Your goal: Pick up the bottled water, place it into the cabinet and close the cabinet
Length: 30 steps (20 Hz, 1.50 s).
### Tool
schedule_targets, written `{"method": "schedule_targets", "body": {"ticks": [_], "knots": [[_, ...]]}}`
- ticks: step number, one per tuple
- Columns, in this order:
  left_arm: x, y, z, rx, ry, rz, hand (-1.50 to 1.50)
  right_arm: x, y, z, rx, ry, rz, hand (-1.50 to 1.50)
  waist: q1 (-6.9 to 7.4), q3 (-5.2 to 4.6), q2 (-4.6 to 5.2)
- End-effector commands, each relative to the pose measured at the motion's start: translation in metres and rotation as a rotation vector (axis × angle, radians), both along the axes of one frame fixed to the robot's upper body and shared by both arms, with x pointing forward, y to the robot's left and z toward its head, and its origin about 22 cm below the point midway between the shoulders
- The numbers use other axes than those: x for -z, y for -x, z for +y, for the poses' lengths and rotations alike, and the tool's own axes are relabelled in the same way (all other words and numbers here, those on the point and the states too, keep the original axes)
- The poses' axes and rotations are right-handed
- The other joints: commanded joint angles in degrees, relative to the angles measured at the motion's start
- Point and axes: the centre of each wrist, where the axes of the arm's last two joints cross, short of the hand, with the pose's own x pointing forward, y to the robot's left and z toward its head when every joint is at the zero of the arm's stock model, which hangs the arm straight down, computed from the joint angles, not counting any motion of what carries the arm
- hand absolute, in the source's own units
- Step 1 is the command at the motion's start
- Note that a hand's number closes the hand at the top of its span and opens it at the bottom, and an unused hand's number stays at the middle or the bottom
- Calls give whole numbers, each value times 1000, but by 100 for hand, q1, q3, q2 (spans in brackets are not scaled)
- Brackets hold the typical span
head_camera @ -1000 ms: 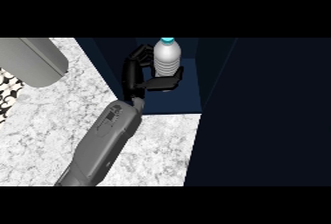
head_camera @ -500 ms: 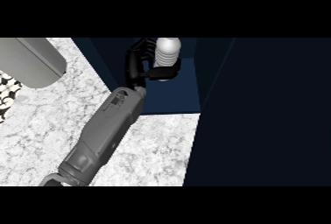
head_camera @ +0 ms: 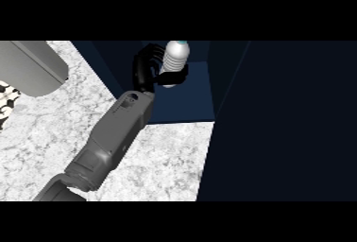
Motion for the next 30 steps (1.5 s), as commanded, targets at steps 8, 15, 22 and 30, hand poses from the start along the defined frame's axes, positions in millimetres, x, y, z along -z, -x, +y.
{"method": "schedule_targets", "body": {"ticks": [8, 15, 22, 30], "knots": [[25, 2, 17, -69, -70, 38, 150, -18, 19, -12, -47, -13, -16, -150, -87, -4, 46], [45, 10, 21, -96, -243, 81, -150, -9, 21, -10, -33, -15, -19, -150, -139, 0, 35], [38, 6, 18, -157, -274, 71, -150, -11, 17, -14, -55, 5, -27, -150, -126, -2, 60], [30, 2, 21, -73, -197, 1, -150, -14, 18, -13, -50, -5, -23, -150, -93, -7, 50]]}}
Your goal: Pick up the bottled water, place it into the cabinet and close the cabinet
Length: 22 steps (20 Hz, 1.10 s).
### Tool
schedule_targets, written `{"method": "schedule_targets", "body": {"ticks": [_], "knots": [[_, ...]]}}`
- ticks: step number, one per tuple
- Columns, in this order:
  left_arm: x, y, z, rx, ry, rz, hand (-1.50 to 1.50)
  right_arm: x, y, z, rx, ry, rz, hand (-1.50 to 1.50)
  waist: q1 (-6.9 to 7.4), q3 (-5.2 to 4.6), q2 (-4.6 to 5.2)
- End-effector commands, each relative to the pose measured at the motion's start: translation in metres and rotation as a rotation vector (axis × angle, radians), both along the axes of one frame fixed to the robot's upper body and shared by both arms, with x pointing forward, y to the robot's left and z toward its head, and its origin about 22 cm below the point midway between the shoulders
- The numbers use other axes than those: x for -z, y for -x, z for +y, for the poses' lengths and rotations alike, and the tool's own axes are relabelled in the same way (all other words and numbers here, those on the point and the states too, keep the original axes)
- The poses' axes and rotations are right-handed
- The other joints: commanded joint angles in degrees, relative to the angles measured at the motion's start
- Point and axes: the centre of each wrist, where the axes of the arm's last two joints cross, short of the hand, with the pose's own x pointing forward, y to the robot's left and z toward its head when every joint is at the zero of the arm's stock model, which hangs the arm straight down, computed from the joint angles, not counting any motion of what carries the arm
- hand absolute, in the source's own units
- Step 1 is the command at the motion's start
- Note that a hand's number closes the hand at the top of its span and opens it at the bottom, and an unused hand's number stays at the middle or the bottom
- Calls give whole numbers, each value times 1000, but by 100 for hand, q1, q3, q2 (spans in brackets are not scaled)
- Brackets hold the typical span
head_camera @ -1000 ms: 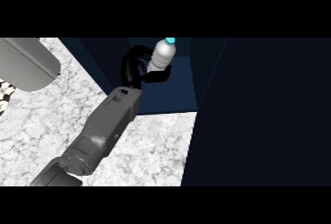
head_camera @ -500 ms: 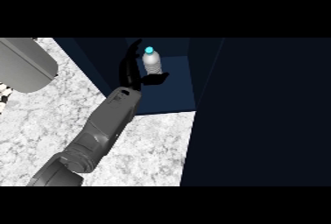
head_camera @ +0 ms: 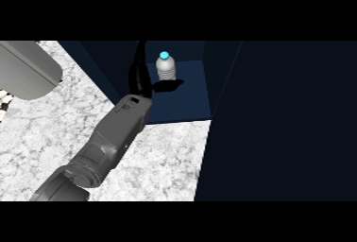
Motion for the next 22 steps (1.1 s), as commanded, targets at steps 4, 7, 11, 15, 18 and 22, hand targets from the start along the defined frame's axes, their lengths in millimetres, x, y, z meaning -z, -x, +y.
{"method": "schedule_targets", "body": {"ticks": [4, 7, 11, 15, 18, 22], "knots": [[-2, 0, 4, 160, 156, -120, 150, -8, 7, -1, -9, -29, -15, -150, 86, -8, 1], [-10, -1, 1, 239, 283, -184, 150, -15, 9, -6, -19, -19, -14, -150, 110, -7, -60], [0, 4, 5, 339, 347, -193, 150, -12, 6, -4, -10, -19, -21, -150, 165, 0, -78], [-11, 3, -2, 393, 448, -201, 150, -15, 13, -3, -18, -23, 15, -150, 207, 0, -118], [-14, 6, -5, 478, 497, -196, 150, -18, 6, -6, 17, -18, -8, -150, 340, 1, -130], [5, 24, -1, 567, 588, -152, 150, -11, 14, -3, 50, 8, -23, -150, 364, 1, -169]]}}
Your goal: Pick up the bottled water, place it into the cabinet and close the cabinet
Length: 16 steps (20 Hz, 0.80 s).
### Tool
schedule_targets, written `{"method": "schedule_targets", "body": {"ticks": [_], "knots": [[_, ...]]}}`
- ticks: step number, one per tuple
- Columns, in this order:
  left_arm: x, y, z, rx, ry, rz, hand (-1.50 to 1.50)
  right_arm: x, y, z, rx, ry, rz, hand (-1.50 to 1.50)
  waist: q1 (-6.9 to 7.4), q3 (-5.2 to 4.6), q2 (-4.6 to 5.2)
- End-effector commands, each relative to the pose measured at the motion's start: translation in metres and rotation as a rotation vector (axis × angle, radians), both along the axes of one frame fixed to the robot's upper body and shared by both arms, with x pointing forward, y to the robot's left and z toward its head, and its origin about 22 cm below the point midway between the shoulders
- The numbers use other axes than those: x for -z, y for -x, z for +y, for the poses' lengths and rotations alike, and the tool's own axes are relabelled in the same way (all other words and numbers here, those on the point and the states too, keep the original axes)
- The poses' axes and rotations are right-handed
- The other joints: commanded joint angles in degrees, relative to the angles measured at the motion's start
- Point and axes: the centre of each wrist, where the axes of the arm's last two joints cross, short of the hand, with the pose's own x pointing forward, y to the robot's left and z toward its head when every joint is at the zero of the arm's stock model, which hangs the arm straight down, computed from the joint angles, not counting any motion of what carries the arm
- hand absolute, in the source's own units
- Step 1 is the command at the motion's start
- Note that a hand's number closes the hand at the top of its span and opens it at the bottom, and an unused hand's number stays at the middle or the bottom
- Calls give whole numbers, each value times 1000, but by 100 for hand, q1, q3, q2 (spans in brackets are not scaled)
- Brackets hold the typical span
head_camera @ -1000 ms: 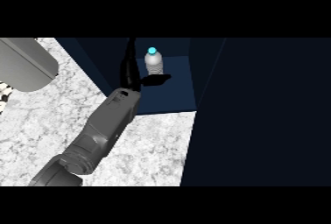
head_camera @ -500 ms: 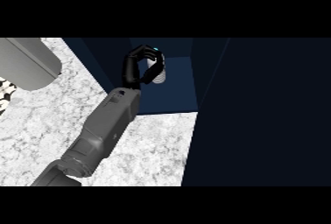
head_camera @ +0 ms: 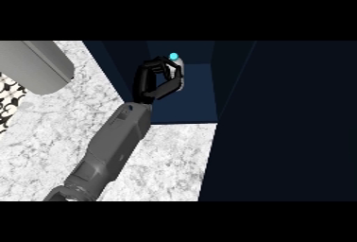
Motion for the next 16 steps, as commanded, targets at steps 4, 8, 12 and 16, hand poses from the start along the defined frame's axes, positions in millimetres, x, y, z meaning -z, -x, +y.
{"method": "schedule_targets", "body": {"ticks": [4, 8, 12, 16], "knots": [[6, 34, -4, 151, 144, 38, 150, -10, 12, -2, 29, 21, -34, -150, 202, 6, -80], [-9, 51, 5, 144, 186, 12, 150, -22, 14, -12, 48, 35, -58, -150, 310, 6, -102], [7, 94, 18, 129, 215, 31, 150, -25, 13, -12, 16, 68, -44, -150, 312, 4, -87], [8, 141, 44, 133, 234, 34, 150, -20, 16, -11, -47, 78, -27, 150, 267, 13, -62]]}}
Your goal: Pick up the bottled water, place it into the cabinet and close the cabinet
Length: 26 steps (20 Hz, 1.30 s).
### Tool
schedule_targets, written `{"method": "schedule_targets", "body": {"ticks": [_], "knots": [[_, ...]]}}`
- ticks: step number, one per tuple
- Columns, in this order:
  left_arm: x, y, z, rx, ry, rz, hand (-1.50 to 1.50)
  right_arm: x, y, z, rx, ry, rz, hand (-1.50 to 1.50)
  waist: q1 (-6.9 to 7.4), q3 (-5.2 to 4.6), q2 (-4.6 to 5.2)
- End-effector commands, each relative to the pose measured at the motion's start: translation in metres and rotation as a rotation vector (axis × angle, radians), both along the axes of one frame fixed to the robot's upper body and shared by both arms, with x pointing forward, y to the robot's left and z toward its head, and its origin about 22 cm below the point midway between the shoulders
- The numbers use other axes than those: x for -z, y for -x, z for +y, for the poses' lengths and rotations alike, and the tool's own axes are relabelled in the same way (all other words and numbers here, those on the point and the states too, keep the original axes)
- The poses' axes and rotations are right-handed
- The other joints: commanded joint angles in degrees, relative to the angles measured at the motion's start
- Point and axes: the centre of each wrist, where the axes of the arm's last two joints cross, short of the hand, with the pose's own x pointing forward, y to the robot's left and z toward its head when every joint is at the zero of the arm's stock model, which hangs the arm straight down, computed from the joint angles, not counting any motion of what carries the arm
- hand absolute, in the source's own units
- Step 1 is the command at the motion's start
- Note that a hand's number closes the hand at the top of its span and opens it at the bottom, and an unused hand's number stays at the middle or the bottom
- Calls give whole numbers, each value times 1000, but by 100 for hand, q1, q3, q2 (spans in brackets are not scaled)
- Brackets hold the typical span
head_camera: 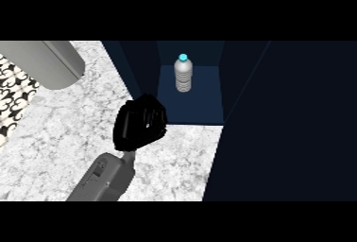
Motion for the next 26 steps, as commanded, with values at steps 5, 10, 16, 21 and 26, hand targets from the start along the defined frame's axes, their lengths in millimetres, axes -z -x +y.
{"method": "schedule_targets", "body": {"ticks": [5, 10, 16, 21, 26], "knots": [[-22, 85, 38, 10, 49, -11, 150, -20, 17, -2, -198, 54, -2, 150, 31, 2, 28], [-13, 129, 59, -52, 42, -10, 150, -30, 29, 5, -352, 82, 21, 150, 11, -9, 22], [-21, 157, 87, -81, 29, -17, 150, -33, 19, 27, -391, 67, 23, 150, 23, -30, 44], [-37, 191, 107, -93, 31, -27, 150, -38, 6, 42, -371, 55, 8, 150, 11, -22, 41], [-39, 225, 129, -102, 20, -16, 150, -58, -18, 66, -316, 56, -10, 150, 40, -24, 42]]}}
